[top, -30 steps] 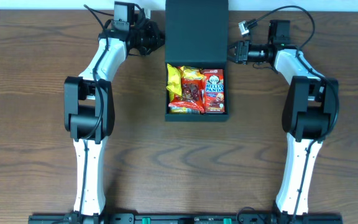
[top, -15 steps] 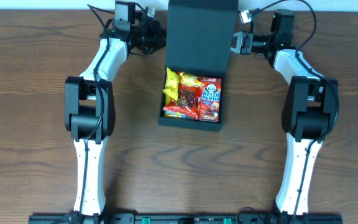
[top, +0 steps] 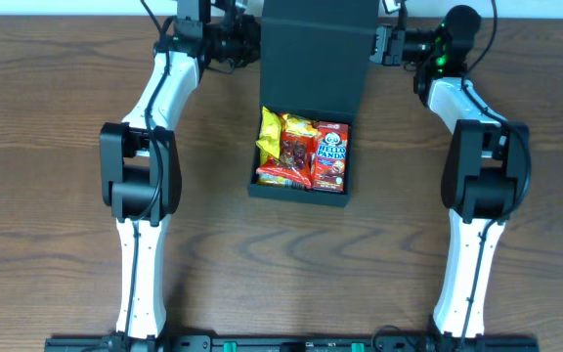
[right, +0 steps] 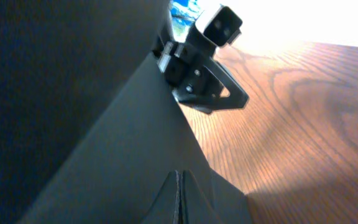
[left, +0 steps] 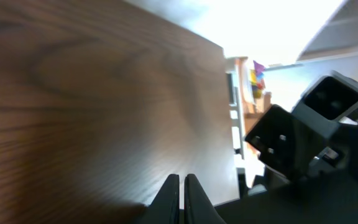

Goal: Pack container
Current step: 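Push the lid forward with both grippers to close it over the box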

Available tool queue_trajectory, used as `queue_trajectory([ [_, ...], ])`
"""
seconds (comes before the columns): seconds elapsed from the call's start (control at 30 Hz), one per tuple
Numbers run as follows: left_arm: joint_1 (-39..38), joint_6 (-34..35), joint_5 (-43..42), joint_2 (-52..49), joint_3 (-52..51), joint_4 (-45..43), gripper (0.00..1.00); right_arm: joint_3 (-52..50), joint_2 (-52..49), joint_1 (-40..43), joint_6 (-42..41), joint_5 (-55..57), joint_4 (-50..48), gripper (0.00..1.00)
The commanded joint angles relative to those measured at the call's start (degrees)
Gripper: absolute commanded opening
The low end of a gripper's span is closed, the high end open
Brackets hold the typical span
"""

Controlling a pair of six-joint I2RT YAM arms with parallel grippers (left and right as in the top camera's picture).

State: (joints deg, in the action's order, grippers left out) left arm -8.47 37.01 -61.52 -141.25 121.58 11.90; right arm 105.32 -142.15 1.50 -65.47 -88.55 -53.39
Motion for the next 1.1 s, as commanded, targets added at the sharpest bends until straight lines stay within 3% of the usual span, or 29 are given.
queue_trajectory([
  [0.0, -0.2, -1.2, -5.0, -0.7, 2.5, -0.2, 0.06, 0.4, -0.5, -1.0, -12.1, -0.9, -4.0, 0.01],
  [0.67, -1.4, -1.3, -19.0, -0.4, 2.6, 0.0, 0.06, 0.4, -0.5, -4.6, -36.6, -0.8, -26.8, 0.02],
  [1.07, -1.3, -1.5, -22.8, 2.2, 2.8, -0.2, 0.06, 0.4, 0.4, -4.7, -37.9, -0.8, -27.5, 0.02],
])
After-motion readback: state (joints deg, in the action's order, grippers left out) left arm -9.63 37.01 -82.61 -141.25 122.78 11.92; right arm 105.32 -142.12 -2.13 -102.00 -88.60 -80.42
